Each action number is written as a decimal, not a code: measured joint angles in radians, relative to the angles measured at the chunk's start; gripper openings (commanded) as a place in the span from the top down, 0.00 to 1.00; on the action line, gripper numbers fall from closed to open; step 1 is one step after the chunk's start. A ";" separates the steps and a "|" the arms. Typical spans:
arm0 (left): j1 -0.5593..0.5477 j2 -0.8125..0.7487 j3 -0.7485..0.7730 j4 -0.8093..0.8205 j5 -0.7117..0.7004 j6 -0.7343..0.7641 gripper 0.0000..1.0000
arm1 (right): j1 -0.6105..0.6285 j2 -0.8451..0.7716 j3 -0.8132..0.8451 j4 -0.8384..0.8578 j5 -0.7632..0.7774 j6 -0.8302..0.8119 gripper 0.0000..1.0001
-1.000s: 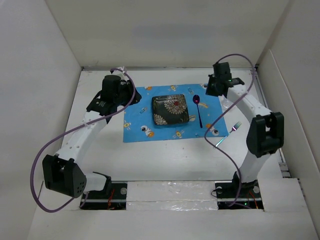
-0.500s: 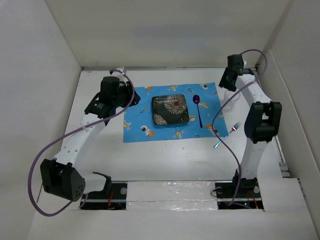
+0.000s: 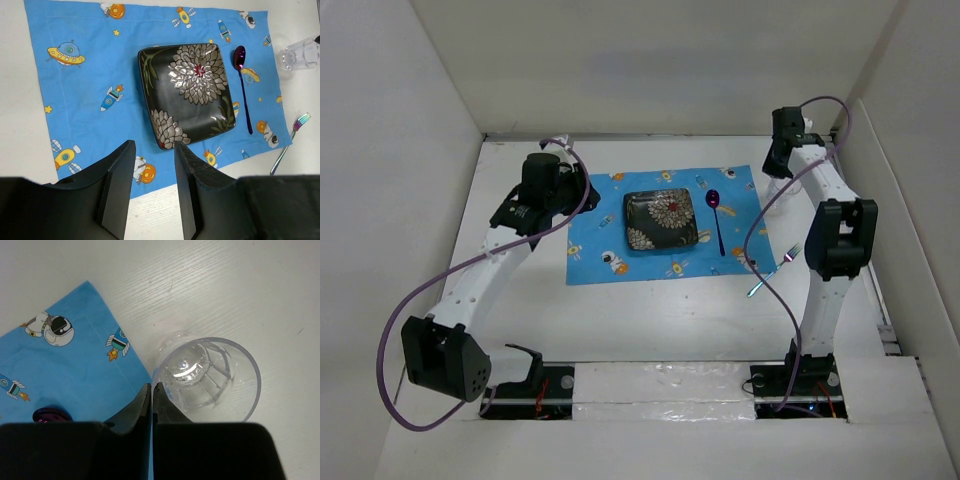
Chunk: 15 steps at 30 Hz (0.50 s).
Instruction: Set the dinner table for one person
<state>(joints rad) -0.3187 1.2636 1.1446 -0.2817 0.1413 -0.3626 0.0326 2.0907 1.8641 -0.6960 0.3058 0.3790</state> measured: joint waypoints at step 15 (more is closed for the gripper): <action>0.000 0.043 0.014 -0.015 0.021 0.014 0.66 | 0.171 0.143 0.372 -0.035 -0.010 -0.122 1.00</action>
<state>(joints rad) -0.3187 1.3071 1.1591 -0.2970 0.1619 -0.3485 0.2039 2.2337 2.2364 -0.7307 0.2962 0.2573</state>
